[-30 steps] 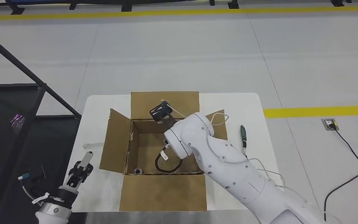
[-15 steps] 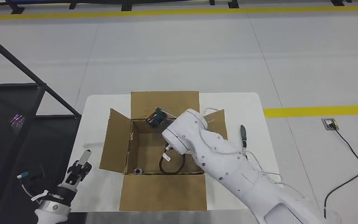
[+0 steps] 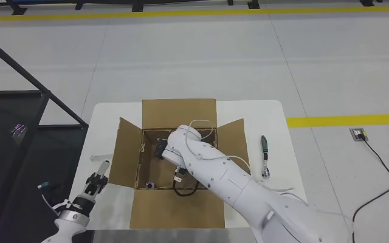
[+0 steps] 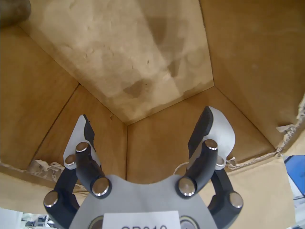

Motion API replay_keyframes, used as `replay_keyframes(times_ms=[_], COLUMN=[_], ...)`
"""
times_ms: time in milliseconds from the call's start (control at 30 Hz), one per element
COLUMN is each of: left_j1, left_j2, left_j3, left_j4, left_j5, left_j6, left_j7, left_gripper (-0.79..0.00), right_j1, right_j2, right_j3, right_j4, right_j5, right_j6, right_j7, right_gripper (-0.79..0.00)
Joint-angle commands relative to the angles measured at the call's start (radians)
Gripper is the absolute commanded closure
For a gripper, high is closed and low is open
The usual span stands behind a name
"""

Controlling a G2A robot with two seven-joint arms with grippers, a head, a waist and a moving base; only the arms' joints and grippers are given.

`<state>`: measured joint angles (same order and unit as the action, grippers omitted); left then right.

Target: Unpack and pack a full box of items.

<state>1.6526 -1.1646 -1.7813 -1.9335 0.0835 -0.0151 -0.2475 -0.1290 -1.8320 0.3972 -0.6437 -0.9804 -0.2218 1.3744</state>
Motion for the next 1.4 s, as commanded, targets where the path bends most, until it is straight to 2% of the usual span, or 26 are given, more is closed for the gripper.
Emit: replay_keyframes(times_ms=[0, 300, 533, 667, 767, 933, 1067, 1200, 1367], left_j1=[-0.003, -0.003, 0.005, 0.021, 0.047, 0.086, 0.104, 0.114, 0.119], left_j2=[-0.001, -0.001, -0.004, -0.008, -0.012, -0.018, -0.022, -0.027, -0.032], left_j3=[0.003, 0.005, 0.018, 0.023, 0.019, 0.031, 0.052, 0.066, 0.067], left_j4=[0.002, -0.001, -0.011, -0.022, -0.036, -0.062, -0.078, -0.086, -0.096], left_j5=[-0.007, -0.005, 0.023, 0.022, 0.021, 0.048, 0.078, 0.098, 0.110], left_j6=[-0.006, -0.007, -0.029, -0.043, -0.059, -0.076, -0.081, -0.081, -0.071], left_j7=[-0.003, -0.002, 0.033, 0.065, 0.102, 0.150, 0.184, 0.217, 0.252], left_gripper=[-0.785, -0.785, -0.785, -0.785, -0.785, -0.785, -0.785, -0.785, -0.785], right_j1=[0.006, 0.002, -0.069, -0.116, -0.154, -0.226, -0.289, -0.348, -0.430], right_j2=[-0.012, -0.011, 0.007, 0.026, 0.048, 0.097, 0.147, 0.200, 0.252], right_j3=[-0.008, -0.009, -0.031, -0.044, -0.052, -0.037, 0.014, 0.069, 0.144], right_j4=[0.016, 0.015, 0.015, -0.031, -0.081, -0.194, -0.318, -0.448, -0.594], right_j5=[-0.004, -0.007, -0.097, -0.170, -0.233, -0.338, -0.401, -0.468, -0.561], right_j6=[-0.002, -0.005, -0.073, -0.095, -0.118, -0.077, -0.034, -0.077, -0.072], right_j7=[0.004, -0.006, -0.149, -0.224, -0.273, -0.334, -0.360, -0.361, -0.366], right_gripper=[-0.785, -0.785, -0.785, -0.785, -0.785, -0.785, -0.785, -0.785, -0.785])
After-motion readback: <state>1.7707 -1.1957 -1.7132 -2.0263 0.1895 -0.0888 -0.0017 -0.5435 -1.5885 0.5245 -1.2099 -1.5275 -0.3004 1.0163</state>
